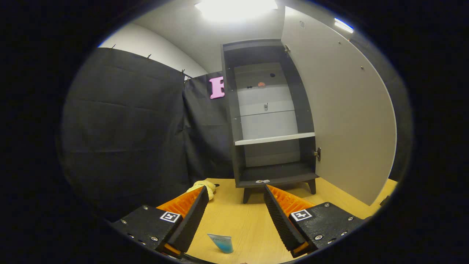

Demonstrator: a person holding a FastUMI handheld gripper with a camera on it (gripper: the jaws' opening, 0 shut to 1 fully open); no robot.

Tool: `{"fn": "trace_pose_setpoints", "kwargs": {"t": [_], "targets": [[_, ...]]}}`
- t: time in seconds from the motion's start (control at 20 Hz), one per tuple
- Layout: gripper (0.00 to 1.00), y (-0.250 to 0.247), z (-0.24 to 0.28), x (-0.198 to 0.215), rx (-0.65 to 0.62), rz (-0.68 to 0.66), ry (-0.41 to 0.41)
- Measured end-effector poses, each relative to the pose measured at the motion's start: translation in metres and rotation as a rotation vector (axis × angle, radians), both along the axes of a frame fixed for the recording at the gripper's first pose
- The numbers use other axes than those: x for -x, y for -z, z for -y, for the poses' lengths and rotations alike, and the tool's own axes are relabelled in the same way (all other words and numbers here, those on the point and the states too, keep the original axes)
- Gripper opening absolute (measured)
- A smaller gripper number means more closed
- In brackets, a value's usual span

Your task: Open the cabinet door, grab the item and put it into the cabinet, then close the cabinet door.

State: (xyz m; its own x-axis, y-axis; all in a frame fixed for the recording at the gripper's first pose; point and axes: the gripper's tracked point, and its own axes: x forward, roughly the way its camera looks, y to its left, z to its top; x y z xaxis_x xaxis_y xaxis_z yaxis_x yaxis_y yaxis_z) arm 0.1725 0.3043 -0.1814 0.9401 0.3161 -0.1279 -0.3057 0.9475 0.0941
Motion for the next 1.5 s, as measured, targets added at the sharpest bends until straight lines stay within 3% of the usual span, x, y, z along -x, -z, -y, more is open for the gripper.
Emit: {"fn": "trace_pose_setpoints", "kwargs": {"t": [0.35, 0.95, 1.25, 1.35, 1.4, 1.5], "targets": [[0.93, 0.074, -0.033, 0.008, 0.062, -0.119, -0.014], [0.91, 0.174, -0.035, 0.022, 0.172, -0.339, 0.020], [0.74, 0.203, -0.031, 0.028, 0.191, -0.426, 0.035], [0.61, 0.202, -0.029, 0.027, 0.194, -0.431, 0.039], [0.51, 0.203, -0.029, 0.026, 0.198, -0.436, 0.034], [0.50, 0.198, -0.029, 0.025, 0.200, -0.436, 0.022]]}}
